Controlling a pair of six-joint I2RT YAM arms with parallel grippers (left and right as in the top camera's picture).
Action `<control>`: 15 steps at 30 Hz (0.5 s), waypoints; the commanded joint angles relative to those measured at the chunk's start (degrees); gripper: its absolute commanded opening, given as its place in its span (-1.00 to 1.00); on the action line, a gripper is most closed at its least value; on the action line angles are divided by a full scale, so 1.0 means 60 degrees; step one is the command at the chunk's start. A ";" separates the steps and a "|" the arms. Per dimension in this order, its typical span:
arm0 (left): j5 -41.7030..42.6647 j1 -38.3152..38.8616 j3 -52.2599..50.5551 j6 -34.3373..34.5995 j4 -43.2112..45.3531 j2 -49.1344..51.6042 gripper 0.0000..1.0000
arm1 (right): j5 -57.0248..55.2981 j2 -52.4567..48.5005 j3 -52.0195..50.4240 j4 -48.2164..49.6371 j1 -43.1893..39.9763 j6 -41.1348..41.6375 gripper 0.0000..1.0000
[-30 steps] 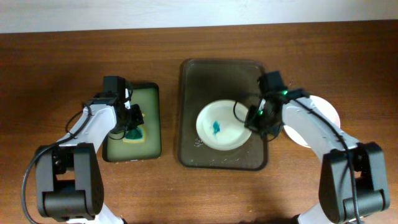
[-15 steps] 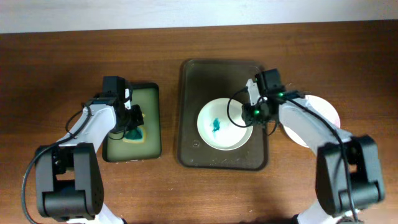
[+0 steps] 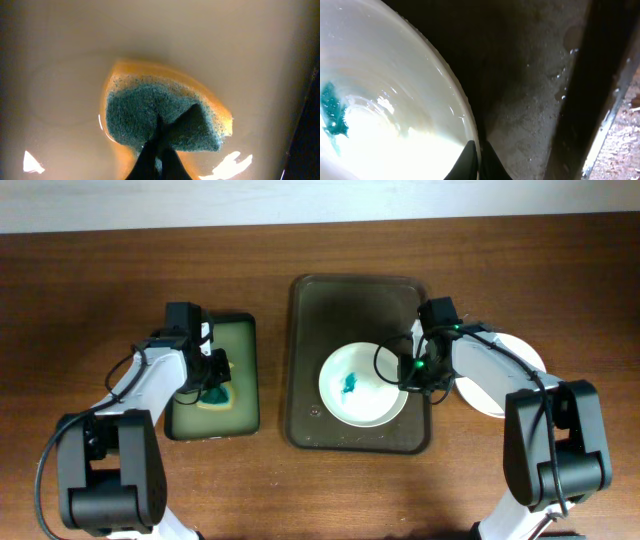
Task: Clean dirty plates on tray and stack at the side
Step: 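Scrub the plate with the sponge in the left gripper while right holds it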
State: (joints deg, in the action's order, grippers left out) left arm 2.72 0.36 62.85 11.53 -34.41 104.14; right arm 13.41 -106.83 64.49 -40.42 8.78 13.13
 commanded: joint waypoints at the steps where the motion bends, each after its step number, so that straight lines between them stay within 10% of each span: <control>1: 0.0280 0.0084 -0.0127 -0.0193 0.0200 0.0084 -1.00 | -0.0233 -0.0073 -0.0102 0.0124 0.0033 -0.0142 -0.91; 10: 0.0084 0.0685 0.3096 -0.0685 -0.3107 0.0302 -1.00 | -0.0233 -0.0073 -0.0102 0.0098 0.0033 -0.0146 -0.92; 15: 0.3891 0.1333 0.3566 -0.1151 -0.3082 0.0321 -1.00 | -0.0233 -0.0073 -0.0102 0.0098 0.0033 -0.0149 -0.92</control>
State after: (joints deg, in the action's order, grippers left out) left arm 12.71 5.06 82.08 6.79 -53.71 105.78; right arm 13.37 -106.85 64.45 -39.70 8.78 12.82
